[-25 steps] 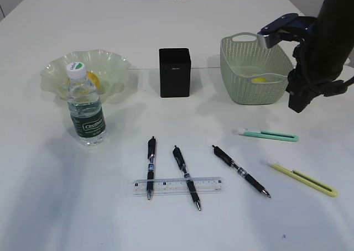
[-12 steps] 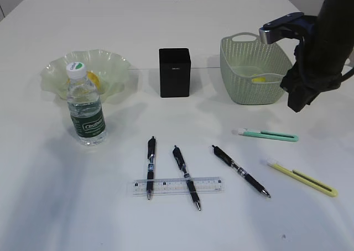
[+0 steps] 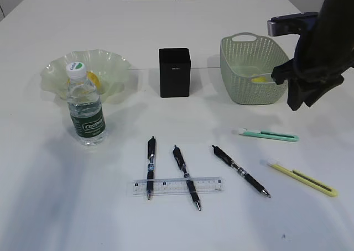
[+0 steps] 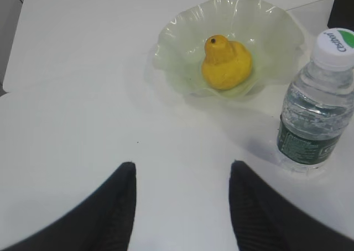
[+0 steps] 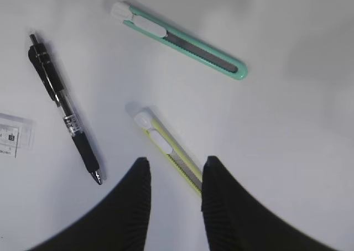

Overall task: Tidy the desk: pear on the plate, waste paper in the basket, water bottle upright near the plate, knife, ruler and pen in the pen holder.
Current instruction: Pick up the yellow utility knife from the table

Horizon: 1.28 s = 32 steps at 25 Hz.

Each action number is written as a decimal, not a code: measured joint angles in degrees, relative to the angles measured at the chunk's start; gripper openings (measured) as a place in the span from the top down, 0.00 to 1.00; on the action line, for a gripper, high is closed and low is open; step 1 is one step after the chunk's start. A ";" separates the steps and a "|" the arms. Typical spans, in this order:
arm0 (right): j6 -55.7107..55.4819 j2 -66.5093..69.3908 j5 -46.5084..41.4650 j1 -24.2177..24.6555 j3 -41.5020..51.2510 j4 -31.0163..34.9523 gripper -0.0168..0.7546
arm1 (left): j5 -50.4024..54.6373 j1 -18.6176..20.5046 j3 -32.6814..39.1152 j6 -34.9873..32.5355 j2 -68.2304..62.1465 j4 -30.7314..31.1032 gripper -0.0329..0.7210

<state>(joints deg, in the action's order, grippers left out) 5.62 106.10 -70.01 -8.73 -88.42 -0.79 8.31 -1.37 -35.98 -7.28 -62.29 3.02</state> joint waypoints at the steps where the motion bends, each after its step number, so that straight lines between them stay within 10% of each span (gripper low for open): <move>1: -1.20 0.00 0.00 0.00 0.00 0.00 0.67 | 0.00 0.00 0.00 0.00 0.00 0.00 0.45; 32: -1.79 2.90 0.00 0.00 3.17 0.79 0.67 | 0.11 0.00 0.00 0.00 0.00 0.00 0.45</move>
<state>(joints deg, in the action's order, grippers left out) 3.83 109.00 -70.01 -8.73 -85.25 0.00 8.42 -1.37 -35.98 -7.28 -62.29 3.02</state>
